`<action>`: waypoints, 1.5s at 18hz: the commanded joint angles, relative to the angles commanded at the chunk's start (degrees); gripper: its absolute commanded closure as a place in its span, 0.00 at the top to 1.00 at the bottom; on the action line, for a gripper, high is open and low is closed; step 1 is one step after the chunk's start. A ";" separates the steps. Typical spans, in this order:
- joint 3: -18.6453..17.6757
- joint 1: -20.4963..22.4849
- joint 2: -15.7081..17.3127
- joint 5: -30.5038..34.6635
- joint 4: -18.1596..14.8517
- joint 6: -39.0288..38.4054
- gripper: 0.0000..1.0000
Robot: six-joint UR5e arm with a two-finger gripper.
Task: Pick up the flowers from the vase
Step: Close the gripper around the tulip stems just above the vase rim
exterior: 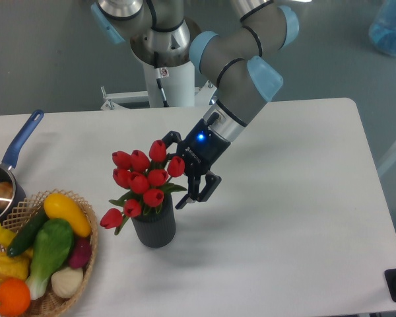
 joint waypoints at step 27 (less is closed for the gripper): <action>-0.97 -0.62 -2.90 -8.44 0.35 -1.76 0.71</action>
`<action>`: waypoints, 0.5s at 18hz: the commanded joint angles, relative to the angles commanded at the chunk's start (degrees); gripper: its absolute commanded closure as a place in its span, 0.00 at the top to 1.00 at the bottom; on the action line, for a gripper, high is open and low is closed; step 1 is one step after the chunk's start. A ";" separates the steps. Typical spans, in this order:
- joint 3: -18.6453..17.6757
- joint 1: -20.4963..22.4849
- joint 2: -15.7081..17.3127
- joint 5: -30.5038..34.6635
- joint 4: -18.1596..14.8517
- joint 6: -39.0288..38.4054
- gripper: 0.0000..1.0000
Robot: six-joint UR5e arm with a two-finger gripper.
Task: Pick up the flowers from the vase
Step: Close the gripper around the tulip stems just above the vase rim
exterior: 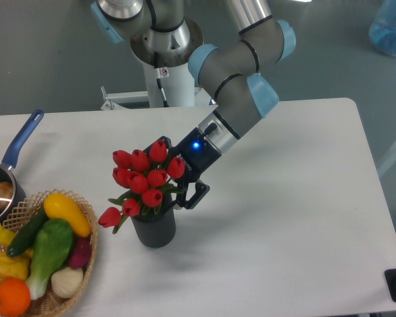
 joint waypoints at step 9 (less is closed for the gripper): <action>0.00 0.26 0.09 -0.26 0.09 -0.18 0.55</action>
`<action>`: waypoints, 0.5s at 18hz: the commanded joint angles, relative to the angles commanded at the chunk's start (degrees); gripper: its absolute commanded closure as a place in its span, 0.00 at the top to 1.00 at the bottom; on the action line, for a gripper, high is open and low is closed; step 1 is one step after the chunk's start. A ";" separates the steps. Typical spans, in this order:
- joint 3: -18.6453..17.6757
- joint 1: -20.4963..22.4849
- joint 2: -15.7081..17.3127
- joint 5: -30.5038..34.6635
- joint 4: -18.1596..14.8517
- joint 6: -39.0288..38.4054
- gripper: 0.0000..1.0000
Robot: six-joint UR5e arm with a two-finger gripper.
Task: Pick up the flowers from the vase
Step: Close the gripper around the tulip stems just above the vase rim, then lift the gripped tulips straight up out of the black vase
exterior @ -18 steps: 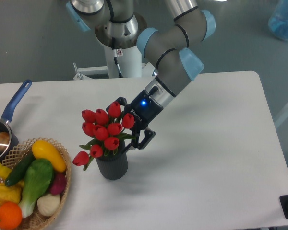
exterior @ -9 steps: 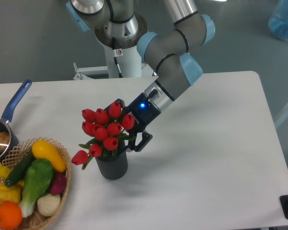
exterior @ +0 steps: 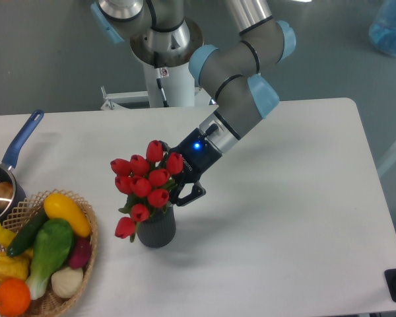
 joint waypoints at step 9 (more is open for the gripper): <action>0.09 0.18 0.18 0.00 0.00 0.09 0.47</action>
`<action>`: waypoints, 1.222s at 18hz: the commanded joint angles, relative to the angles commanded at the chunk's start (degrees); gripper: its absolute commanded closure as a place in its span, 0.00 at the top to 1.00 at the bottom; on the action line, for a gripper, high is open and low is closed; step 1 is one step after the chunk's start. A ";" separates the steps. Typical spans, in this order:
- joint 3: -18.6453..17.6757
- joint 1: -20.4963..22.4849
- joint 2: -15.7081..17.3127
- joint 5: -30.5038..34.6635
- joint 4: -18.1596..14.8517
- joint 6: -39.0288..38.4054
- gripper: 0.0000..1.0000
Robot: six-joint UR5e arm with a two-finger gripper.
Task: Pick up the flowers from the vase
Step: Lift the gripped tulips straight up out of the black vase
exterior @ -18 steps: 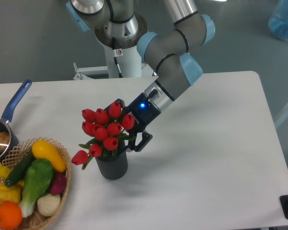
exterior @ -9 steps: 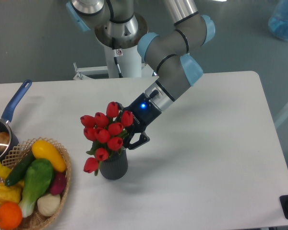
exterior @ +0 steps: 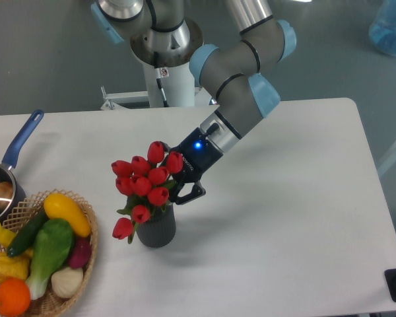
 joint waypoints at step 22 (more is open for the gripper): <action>0.18 0.26 4.57 -4.30 -0.09 -7.10 0.41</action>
